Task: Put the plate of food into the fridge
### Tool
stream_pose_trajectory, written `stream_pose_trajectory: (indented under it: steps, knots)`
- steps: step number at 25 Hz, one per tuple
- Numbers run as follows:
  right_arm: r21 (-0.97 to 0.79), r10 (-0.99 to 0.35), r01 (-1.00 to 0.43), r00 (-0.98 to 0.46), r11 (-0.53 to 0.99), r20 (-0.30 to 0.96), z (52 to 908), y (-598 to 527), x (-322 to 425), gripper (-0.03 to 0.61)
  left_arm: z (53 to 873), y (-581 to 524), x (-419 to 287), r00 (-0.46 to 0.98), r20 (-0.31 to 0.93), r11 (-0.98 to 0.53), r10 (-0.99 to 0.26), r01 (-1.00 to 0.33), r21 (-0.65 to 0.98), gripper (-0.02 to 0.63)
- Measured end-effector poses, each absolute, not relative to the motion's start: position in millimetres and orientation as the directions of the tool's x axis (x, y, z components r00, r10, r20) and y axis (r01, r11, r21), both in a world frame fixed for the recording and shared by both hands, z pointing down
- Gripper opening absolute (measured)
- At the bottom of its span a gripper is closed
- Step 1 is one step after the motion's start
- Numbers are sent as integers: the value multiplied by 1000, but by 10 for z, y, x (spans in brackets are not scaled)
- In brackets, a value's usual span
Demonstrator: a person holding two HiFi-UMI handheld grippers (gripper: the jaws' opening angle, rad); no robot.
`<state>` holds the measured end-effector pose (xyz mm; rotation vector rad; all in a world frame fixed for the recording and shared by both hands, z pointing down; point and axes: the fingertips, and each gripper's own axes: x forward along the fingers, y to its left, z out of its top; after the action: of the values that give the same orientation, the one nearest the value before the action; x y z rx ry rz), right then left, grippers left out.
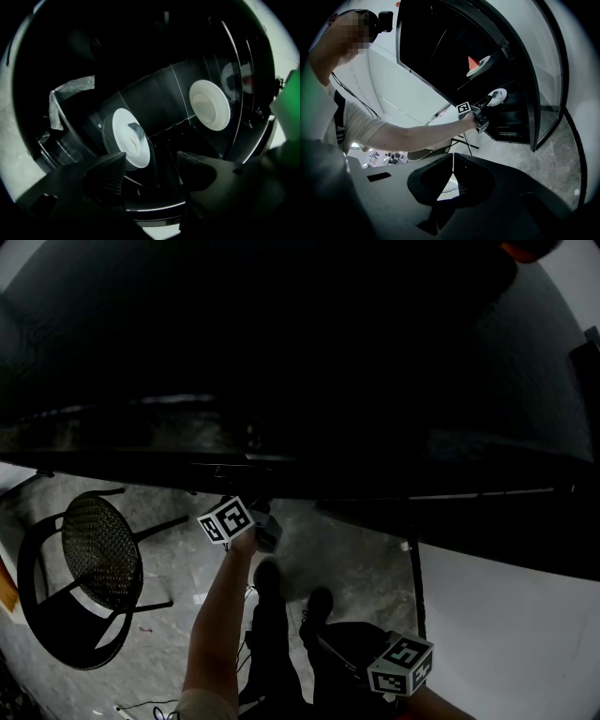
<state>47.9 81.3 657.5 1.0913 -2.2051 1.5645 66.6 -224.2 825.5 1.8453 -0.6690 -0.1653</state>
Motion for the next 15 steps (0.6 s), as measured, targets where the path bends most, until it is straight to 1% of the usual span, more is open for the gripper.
stream_pose_trajectory:
  steps: [10, 15]
  knots:
    - [-719, -438, -674, -705, 168, 558, 6567, 846, 485, 23, 7964, -2187, 686, 841, 130, -272, -526, -311, 911, 331]
    - [-724, -449, -667, -710, 178, 543, 6464, 818, 459, 23, 7856, -2036, 520, 838, 132, -255, -530, -306, 917, 331]
